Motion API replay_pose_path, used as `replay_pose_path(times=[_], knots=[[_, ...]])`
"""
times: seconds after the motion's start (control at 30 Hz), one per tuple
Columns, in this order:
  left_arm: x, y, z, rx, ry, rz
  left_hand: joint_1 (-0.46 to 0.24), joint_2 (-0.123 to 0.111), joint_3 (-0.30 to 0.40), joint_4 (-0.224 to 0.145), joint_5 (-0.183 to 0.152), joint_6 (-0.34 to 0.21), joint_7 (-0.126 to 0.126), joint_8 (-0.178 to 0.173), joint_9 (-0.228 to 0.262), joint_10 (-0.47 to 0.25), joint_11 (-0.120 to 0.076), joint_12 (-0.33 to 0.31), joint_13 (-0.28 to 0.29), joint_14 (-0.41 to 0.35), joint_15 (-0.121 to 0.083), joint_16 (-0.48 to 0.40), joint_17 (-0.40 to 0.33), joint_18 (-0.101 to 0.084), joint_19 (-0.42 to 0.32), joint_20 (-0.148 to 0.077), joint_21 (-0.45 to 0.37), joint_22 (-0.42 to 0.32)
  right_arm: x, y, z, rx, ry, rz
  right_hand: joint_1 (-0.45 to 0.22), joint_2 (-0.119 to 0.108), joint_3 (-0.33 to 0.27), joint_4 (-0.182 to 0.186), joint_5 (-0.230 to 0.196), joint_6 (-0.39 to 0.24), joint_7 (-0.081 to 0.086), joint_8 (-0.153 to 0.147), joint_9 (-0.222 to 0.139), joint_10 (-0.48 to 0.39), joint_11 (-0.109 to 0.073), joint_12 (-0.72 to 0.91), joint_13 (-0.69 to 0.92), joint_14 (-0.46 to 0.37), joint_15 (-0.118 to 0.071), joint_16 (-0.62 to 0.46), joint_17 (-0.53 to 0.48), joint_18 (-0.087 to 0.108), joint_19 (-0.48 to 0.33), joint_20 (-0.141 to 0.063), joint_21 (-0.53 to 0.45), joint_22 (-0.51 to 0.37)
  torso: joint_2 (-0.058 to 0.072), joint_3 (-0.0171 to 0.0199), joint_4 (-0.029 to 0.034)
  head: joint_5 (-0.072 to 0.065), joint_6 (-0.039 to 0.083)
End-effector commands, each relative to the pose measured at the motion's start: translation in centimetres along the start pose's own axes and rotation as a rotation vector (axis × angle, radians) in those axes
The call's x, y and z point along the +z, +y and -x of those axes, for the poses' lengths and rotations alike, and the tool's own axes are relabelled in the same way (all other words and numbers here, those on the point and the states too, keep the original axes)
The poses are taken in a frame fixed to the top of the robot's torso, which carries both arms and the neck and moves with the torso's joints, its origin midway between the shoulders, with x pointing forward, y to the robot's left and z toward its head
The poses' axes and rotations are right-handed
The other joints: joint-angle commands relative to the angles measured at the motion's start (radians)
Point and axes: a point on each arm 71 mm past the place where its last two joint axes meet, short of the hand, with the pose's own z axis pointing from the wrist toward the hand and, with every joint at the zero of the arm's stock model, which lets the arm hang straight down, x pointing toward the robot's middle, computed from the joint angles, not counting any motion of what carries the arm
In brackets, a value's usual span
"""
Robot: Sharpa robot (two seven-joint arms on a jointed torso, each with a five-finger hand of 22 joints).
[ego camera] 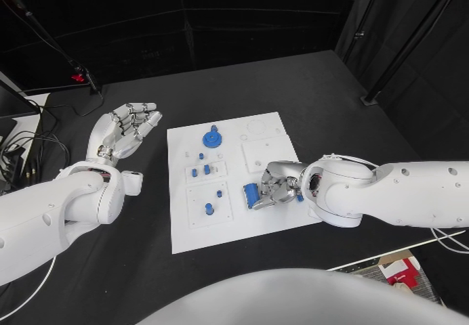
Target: Assemble the parts on the task board
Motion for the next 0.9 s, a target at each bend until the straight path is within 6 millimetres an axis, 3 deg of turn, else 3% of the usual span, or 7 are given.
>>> replay_pose_path(times=[0.03,0.27,0.43,0.63,0.77,0.83,0.9], knots=[[0.0,-0.2,0.0,-0.006,0.005,-0.014,0.003,0.01,-0.005,0.001,0.005,-0.004,0.118,0.004,-0.001,-0.006,0.001,0.004,-0.001,-0.006,-0.002,0.004,-0.001,-0.006,0.005,0.002,0.005,-0.001,0.0,0.1,-0.1,-0.029,0.019,-0.006,0.026,-0.01,0.007,-0.01,-0.002,-0.01,-0.001,0.009,0.007,0.105,-0.005,0.003,0.263,0.104,-0.006,0.002,0.263,-0.007,0.106,-0.008,0.003,0.263,0.0,-0.0002,-0.0002,-0.001,0.0],[0.0,-0.1,0.0,-0.006,0.005,-0.013,0.003,0.01,-0.005,0.001,0.005,-0.004,0.118,0.004,-0.001,-0.006,0.001,0.004,-0.001,-0.006,-0.002,0.004,-0.001,-0.006,0.005,0.002,0.005,-0.001,-0.2,0.4,0.2,-0.011,-0.031,0.033,0.068,-0.08,0.053,0.016,-0.001,-0.011,-0.001,0.025,0.026,0.105,-0.006,0.003,0.263,0.104,-0.006,0.002,0.263,-0.007,0.106,-0.008,0.003,0.263,0.0,-0.0001,-0.0007,0.001,0.0],[-0.1,-0.1,0.2,-0.005,0.003,-0.011,0.004,0.01,-0.006,0.001,0.007,-0.005,0.118,0.005,-0.001,-0.007,0.001,0.005,-0.001,-0.007,-0.002,0.005,-0.002,-0.006,0.005,0.002,0.005,-0.001,-0.9,0.4,1.0,0.042,-0.122,0.088,0.037,-0.129,0.059,0.025,0.0,-0.017,0.005,0.022,0.029,0.105,-0.002,0.003,0.263,0.104,-0.003,0.002,0.263,-0.007,0.106,-0.007,0.003,0.263,-0.001,0.0,-0.002,0.004,0.0],[-0.1,0.0,0.1,-0.006,0.004,-0.009,0.005,0.011,-0.006,0.001,0.008,-0.005,0.118,0.005,-0.001,-0.007,0.001,0.005,-0.001,-0.007,-0.002,0.005,-0.002,-0.006,0.005,0.002,0.005,-0.002,-2.1,0.0,2.1,0.131,-0.234,0.157,0.005,-0.166,0.035,0.026,0.0,-0.043,0.015,0.007,0.026,0.105,0.006,0.003,0.263,0.104,0.003,0.002,0.263,-0.007,0.106,-0.003,0.003,0.263,-0.001,-0.0007,-0.0005,-0.002,0.0],[-0.1,0.0,0.1,-0.007,0.005,-0.008,0.005,0.011,-0.006,0.001,0.008,-0.005,0.118,0.005,-0.001,-0.007,0.001,0.005,-0.001,-0.007,-0.002,0.005,-0.002,-0.006,0.005,0.002,0.005,-0.002,-3.0,-0.8,2.8,0.212,-0.299,0.182,-0.02,-0.157,0.033,0.027,0.003,-0.058,0.02,0.001,0.025,0.105,0.011,0.003,0.263,0.104,0.008,0.002,0.263,-0.007,0.106,0.002,0.003,0.263,-0.001,-0.0009,0.0,-0.005,0.0],[-0.1,0.0,0.1,-0.006,0.004,-0.008,0.005,0.011,-0.006,0.001,0.008,-0.005,0.118,0.005,-0.001,-0.007,0.001,0.005,-0.001,-0.007,-0.002,0.005,-0.002,-0.006,0.005,0.002,0.005,-0.002,-3.5,-1.6,3.2,0.246,-0.325,0.176,-0.053,-0.123,0.04,0.025,0.02,-0.069,0.025,-0.003,0.025,0.105,0.016,0.003,0.263,0.104,0.012,0.002,0.263,-0.007,0.106,0.005,0.003,0.263,0.0,-0.0006,0.002,-0.009,0.0],[-0.2,0.0,0.1,-0.006,0.004,-0.008,0.005,0.011,-0.006,0.001,0.008,-0.005,0.118,0.005,-0.001,-0.007,0.001,0.005,-0.001,-0.007,-0.002,0.005,-0.002,-0.006,0.005,0.002,0.005,-0.002,-3.9,-2.6,3.4,0.262,-0.325,0.149,-0.069,-0.09,0.041,0.021,0.078,-0.089,0.03,-0.009,0.026,0.105,0.021,0.003,0.263,0.104,0.015,0.002,0.263,-0.007,0.106,0.009,0.003,0.263,0.0,-0.001,0.0027,-0.015,0.0]])
